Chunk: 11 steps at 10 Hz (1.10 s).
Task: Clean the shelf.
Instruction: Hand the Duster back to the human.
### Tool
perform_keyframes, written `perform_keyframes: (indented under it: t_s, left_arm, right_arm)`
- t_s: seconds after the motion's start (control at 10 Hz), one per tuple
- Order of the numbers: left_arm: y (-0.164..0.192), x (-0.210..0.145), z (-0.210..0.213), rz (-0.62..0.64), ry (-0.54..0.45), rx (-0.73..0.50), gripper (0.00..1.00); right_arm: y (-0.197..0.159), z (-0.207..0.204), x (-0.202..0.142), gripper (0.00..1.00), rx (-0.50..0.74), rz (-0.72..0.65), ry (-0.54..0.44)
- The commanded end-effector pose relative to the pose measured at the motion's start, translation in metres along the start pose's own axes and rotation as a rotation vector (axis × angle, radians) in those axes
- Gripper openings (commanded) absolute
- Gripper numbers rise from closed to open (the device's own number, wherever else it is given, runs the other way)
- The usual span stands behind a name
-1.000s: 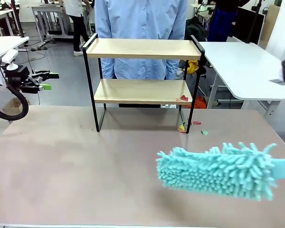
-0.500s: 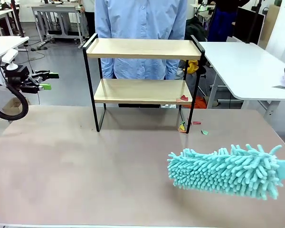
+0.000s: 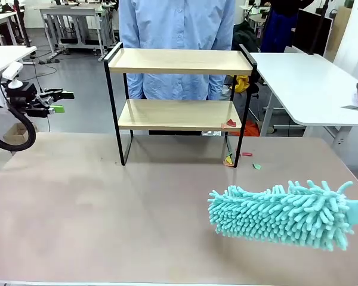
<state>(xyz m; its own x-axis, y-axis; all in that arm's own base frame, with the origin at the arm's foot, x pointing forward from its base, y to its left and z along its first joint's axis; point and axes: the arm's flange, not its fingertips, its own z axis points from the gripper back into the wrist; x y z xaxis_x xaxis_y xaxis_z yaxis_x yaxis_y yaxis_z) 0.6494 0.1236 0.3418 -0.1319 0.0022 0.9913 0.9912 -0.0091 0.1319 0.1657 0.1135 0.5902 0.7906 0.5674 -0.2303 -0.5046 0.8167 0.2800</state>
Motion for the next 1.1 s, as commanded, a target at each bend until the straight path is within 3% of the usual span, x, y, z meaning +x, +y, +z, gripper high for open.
perform_keyframes:
  t_s: [0.0, 0.2, 0.3, 0.6, 0.7, 1.0]
  left_arm:
    - [-0.002, 0.002, 0.0, -0.007, 0.006, -0.007, 1.0]
    - [0.0, 0.0, 0.0, 0.0, 0.0, 0.0, 1.0]
    - [-0.018, 0.011, -0.011, -0.001, 0.015, 0.0, 1.0]
    - [-0.083, 0.042, -0.032, 0.054, 0.012, 0.005, 1.0]
    - [-0.109, 0.049, -0.039, 0.097, 0.06, 0.039, 1.0]
    - [-0.171, 0.06, -0.062, 0.203, -0.006, 0.081, 1.0]
  right_arm:
    - [0.001, 0.004, -0.003, 0.13, 0.009, 0.024, 0.0]
    - [0.0, 0.0, 0.0, 0.13, 0.0, 0.0, 0.0]
    - [-0.035, 0.017, 0.013, 0.13, -0.015, 0.061, 0.006]
    - [-0.119, 0.038, 0.047, 0.13, -0.072, 0.289, -0.123]
    - [-0.134, 0.036, 0.056, 0.13, -0.092, 0.408, -0.124]
    - [-0.16, 0.044, 0.107, 0.13, 0.012, 0.619, -0.231]
